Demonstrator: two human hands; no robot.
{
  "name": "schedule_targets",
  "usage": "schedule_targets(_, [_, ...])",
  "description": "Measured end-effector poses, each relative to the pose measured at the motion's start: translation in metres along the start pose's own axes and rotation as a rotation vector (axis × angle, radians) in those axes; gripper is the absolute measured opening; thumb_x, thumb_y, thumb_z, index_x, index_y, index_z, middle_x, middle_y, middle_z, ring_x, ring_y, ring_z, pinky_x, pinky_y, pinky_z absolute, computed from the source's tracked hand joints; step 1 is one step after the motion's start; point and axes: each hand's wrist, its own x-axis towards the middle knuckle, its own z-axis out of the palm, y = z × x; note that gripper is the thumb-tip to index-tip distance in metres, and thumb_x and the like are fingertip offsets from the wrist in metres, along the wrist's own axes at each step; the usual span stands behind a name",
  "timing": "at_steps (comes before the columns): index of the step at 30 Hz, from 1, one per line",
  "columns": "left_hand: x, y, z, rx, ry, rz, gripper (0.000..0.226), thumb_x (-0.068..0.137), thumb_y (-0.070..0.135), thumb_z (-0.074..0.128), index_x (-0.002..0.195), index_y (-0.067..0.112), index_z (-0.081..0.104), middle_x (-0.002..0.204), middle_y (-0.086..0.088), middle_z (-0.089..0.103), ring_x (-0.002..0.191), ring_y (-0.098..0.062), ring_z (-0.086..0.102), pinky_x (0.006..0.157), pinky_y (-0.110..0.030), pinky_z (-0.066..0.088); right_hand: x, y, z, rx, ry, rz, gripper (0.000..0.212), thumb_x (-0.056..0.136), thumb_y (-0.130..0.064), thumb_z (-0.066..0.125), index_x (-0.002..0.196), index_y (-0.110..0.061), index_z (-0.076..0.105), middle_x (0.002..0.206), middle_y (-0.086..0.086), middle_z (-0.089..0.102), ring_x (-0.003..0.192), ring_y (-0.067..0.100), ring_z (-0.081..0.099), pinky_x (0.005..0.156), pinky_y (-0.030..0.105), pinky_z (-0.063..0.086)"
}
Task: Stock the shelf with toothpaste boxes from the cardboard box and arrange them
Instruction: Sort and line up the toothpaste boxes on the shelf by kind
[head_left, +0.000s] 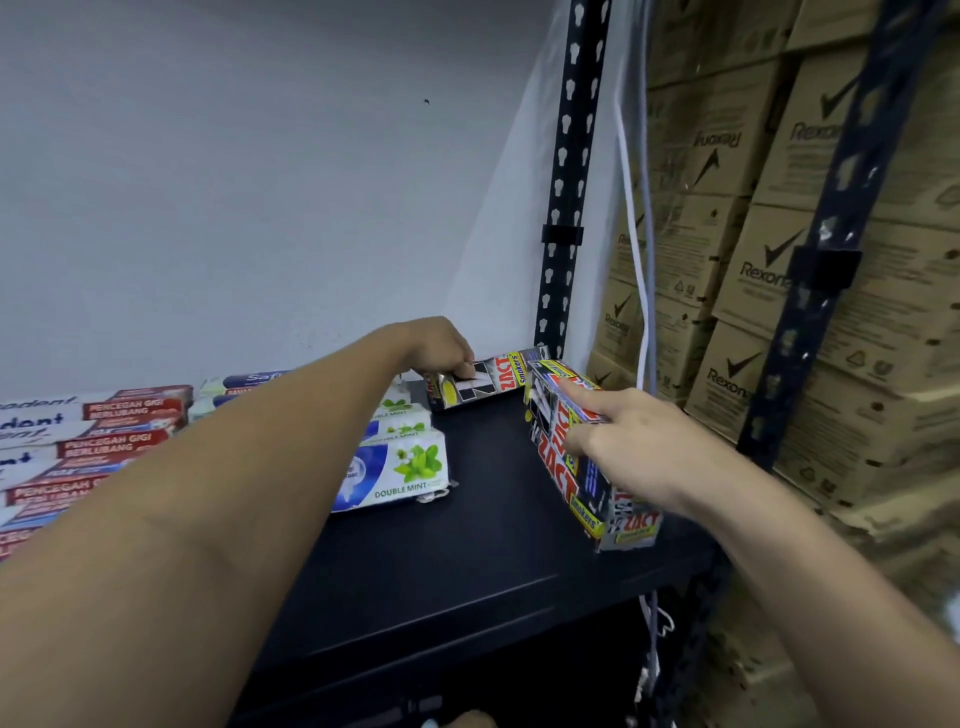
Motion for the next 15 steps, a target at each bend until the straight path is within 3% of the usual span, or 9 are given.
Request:
schedule_targets(4, [-0.002,0.001,0.003,0.092,0.009,0.024,0.028,0.099,0.020,0.055,0.121,0.009,0.068,0.123,-0.008,0.065,0.112,-0.025,0.059,0.100,-0.038,0.048,0.002,0.001,0.000,0.001,0.002,0.009,0.052,0.091,-0.025,0.053,0.142,-0.032,0.047,0.104,0.004,0.068,0.089,0.023,0.065,0.081,0.037,0.054])
schedule_targets(8, [-0.003,0.002,0.005,0.217,0.078,0.021,0.032,0.100,0.026,0.053,0.124,0.012,0.068,0.128,-0.007,0.063,0.118,-0.025,0.056,0.097,-0.034,0.045,0.001,0.001,0.000,-0.002,-0.004,0.003,0.050,0.091,-0.024,0.052,0.140,-0.031,0.049,0.099,0.002,0.068,0.084,0.022,0.065,0.078,0.037,0.055])
schedule_targets(9, [-0.004,0.002,0.006,0.272,0.107,0.013,0.033,0.100,0.029,0.054,0.125,0.013,0.067,0.129,-0.005,0.063,0.119,-0.024,0.055,0.097,-0.032,0.044,0.001,0.001,-0.002,-0.007,-0.011,0.005,0.049,0.092,-0.024,0.050,0.140,-0.030,0.050,0.092,-0.005,0.065,0.079,0.020,0.062,0.075,0.035,0.054])
schedule_targets(11, [-0.005,0.000,0.008,0.346,0.165,0.009,0.033,0.098,0.034,0.056,0.123,0.017,0.068,0.128,-0.003,0.064,0.119,-0.023,0.055,0.097,-0.032,0.044,0.000,0.000,-0.004,-0.067,-0.026,0.038,0.045,0.095,-0.023,0.045,0.139,-0.032,0.052,0.073,-0.019,0.040,0.062,0.008,0.041,0.059,0.022,0.041])
schedule_targets(13, [-0.008,-0.001,0.010,0.365,0.208,0.009,0.030,0.096,0.035,0.060,0.120,0.019,0.069,0.123,-0.003,0.067,0.114,-0.024,0.057,0.094,-0.033,0.047,-0.004,-0.006,-0.006,-0.110,-0.020,0.067,0.047,0.097,-0.024,0.042,0.141,-0.038,0.048,0.068,-0.017,0.020,0.057,0.003,0.021,0.052,0.018,0.024])
schedule_targets(15, [-0.015,-0.001,0.014,0.380,0.260,0.008,0.030,0.094,0.030,0.061,0.122,0.024,0.068,0.124,-0.005,0.065,0.113,-0.025,0.058,0.093,-0.035,0.049,-0.006,-0.008,-0.006,-0.066,0.010,0.087,0.055,0.095,-0.029,0.044,0.147,-0.044,0.038,0.068,-0.016,0.022,0.056,0.004,0.022,0.050,0.021,0.025])
